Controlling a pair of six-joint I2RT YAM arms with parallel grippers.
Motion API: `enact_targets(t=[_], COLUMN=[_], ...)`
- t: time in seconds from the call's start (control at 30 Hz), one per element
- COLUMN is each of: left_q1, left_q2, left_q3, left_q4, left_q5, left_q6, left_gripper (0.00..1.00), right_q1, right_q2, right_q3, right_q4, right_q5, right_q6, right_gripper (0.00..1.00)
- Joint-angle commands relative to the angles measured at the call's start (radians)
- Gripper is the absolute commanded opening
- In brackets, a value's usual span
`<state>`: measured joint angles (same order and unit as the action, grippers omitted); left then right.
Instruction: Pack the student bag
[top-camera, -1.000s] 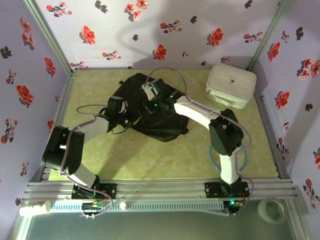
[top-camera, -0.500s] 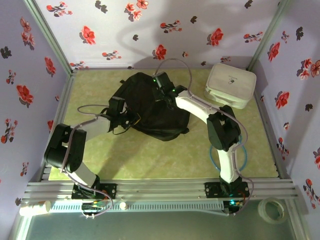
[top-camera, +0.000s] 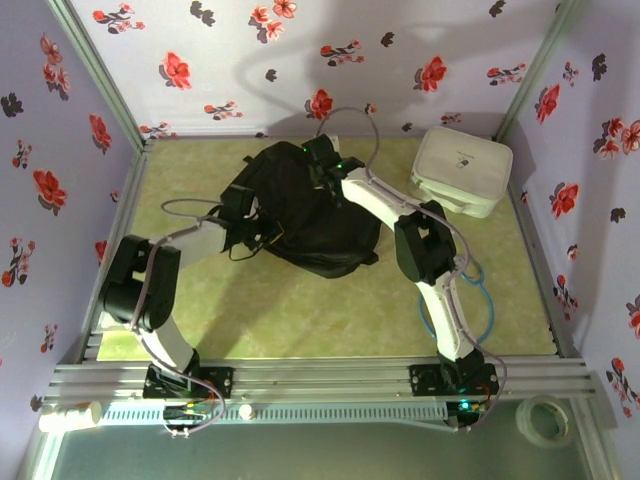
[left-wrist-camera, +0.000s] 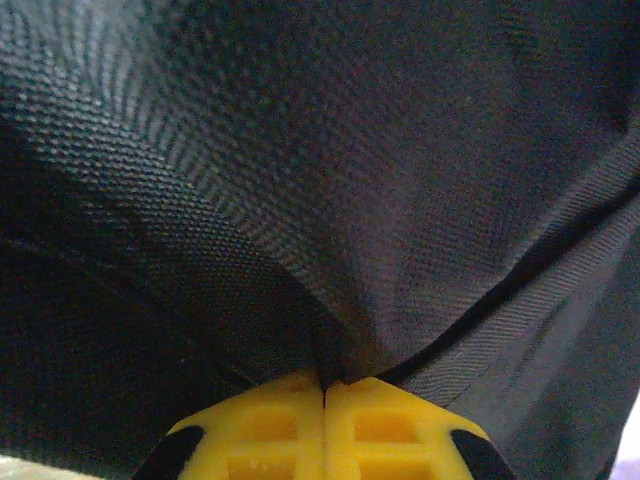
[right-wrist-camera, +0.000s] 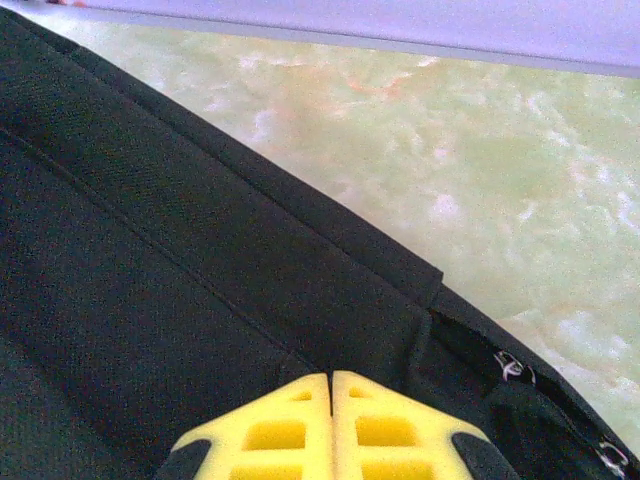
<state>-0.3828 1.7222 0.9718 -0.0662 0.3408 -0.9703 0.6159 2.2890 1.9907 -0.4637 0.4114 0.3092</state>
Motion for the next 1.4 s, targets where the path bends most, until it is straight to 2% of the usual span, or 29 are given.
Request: enact_targets(t=[0.0,0.07,0.1,0.13,0.2,0.33,0.4,0.6,0.7,0.8,0.87,0.97,1.07,1.17,1.27,1.37], left_q1=[0.017,0.021,0.021,0.021,0.02,0.021,0.022,0.047,0.077,0.115,0.14,0.182,0.246,0.262,0.278,0.281], left_q2=[0.083,0.129,0.15,0.159,0.16,0.085,0.012,-0.208,-0.314,-0.435,-0.51,-0.603,-0.675,-0.72,-0.725,-0.694], left_q3=[0.138,0.218,0.257,0.285,0.325,0.342,0.333,0.285,0.22,0.098,0.003,-0.155,-0.292,-0.429,-0.505,-0.588], left_q4=[-0.09,-0.127,-0.147,-0.16,-0.189,-0.258,-0.311,-0.444,-0.464,-0.407,-0.333,-0.219,-0.091,0.076,0.183,0.355], left_q5=[-0.035,-0.039,-0.041,-0.04,-0.055,-0.104,-0.144,-0.33,-0.464,-0.602,-0.705,-0.835,-0.856,-0.865,-0.869,-0.869], left_q6=[0.089,0.117,0.127,0.135,0.143,0.177,0.203,0.296,0.347,0.387,0.42,0.47,0.526,0.657,0.723,0.792], left_gripper=[0.0,0.0,0.0,0.0,0.1,0.37,0.5,0.73,0.86,0.96,1.0,1.0,1.0,1.0,1.0,0.99], right_q1=[-0.047,-0.062,-0.068,-0.07,-0.068,-0.068,-0.069,-0.077,-0.102,-0.147,-0.189,-0.276,-0.363,-0.44,-0.487,-0.501], right_q2=[-0.06,-0.076,-0.086,-0.094,-0.129,-0.239,-0.316,-0.597,-0.745,-0.886,-0.967,-1.079,-1.154,-1.179,-1.156,-1.098], right_q3=[-0.018,-0.04,-0.048,-0.052,-0.062,-0.092,-0.145,-0.433,-0.597,-0.764,-0.883,-1.069,-1.27,-1.438,-1.497,-1.549], right_q4=[-0.033,-0.024,-0.02,-0.017,-0.018,-0.053,-0.065,0.012,0.064,0.115,0.167,0.273,0.433,0.607,0.65,0.76], right_q5=[0.075,0.034,-0.008,-0.041,-0.115,-0.201,-0.181,0.016,0.079,0.165,0.212,0.252,0.287,0.298,0.304,0.247], right_q6=[0.064,0.07,0.063,0.053,0.027,-0.012,-0.025,-0.076,-0.109,-0.106,-0.091,-0.072,-0.071,-0.082,-0.066,-0.094], right_gripper=[0.0,0.0,0.03,0.12,0.33,0.55,0.67,0.97,0.99,0.99,0.99,0.99,0.99,0.99,0.99,0.99])
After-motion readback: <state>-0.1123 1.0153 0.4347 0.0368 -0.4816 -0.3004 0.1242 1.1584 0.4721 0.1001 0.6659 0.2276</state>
